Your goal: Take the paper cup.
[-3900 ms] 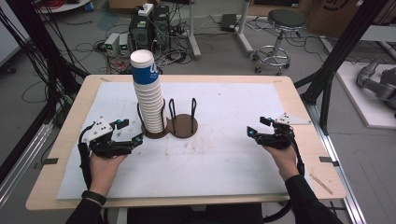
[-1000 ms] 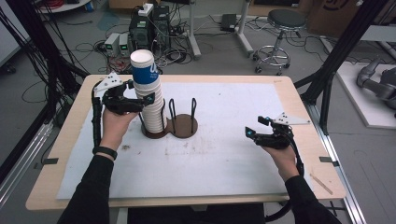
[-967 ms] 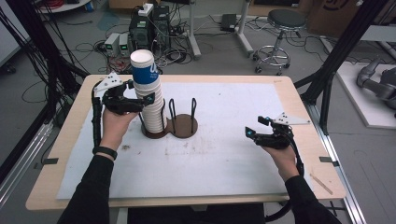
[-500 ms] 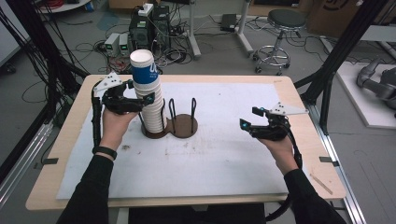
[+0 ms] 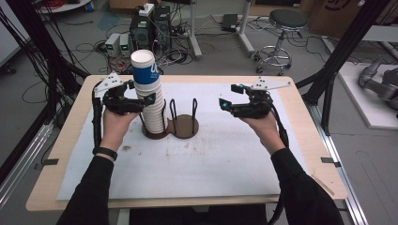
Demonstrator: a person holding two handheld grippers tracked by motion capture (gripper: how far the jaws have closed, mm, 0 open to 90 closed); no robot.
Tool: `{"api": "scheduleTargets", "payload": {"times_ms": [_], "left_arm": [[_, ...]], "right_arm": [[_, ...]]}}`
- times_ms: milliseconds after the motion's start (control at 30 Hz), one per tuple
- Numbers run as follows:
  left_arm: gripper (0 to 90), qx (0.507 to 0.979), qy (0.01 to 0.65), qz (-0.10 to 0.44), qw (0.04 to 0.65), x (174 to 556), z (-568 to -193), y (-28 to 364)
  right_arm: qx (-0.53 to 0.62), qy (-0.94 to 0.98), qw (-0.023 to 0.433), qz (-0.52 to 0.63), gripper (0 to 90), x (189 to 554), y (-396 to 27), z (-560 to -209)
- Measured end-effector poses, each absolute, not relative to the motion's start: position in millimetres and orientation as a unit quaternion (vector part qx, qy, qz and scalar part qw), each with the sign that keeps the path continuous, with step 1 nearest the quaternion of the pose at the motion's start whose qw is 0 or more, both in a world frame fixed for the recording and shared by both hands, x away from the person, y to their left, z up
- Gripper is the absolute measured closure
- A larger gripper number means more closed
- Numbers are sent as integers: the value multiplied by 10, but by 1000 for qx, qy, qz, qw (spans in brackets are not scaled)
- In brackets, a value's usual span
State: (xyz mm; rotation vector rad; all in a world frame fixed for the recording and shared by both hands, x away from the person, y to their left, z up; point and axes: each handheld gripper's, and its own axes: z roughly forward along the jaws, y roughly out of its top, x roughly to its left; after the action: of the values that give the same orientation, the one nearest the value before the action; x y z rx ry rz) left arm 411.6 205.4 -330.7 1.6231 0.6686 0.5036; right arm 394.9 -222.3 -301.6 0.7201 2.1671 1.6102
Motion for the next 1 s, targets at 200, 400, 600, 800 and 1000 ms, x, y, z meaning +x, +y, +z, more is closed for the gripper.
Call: {"api": "scheduleTargets", "payload": {"times_ms": [200, 400, 600, 800, 1000], "left_arm": [[116, 703, 290, 218, 611, 4119, -3308, 2058], [116, 703, 290, 218, 612, 4123, -3311, 2060], [116, 703, 289, 218, 613, 4125, -3311, 2057], [116, 702, 290, 218, 613, 4126, -3312, 2053], [116, 703, 290, 218, 612, 4122, -3308, 2051]], "right_arm": [[241, 764, 168, 575, 218, 4059, -1971, -2856], [212, 762, 160, 590, 218, 4172, -1595, -2684], [193, 765, 152, 596, 218, 4254, -1284, -2543], [183, 758, 143, 609, 223, 4332, -1035, -2400], [169, 763, 127, 611, 222, 4389, -773, -2271]]}}
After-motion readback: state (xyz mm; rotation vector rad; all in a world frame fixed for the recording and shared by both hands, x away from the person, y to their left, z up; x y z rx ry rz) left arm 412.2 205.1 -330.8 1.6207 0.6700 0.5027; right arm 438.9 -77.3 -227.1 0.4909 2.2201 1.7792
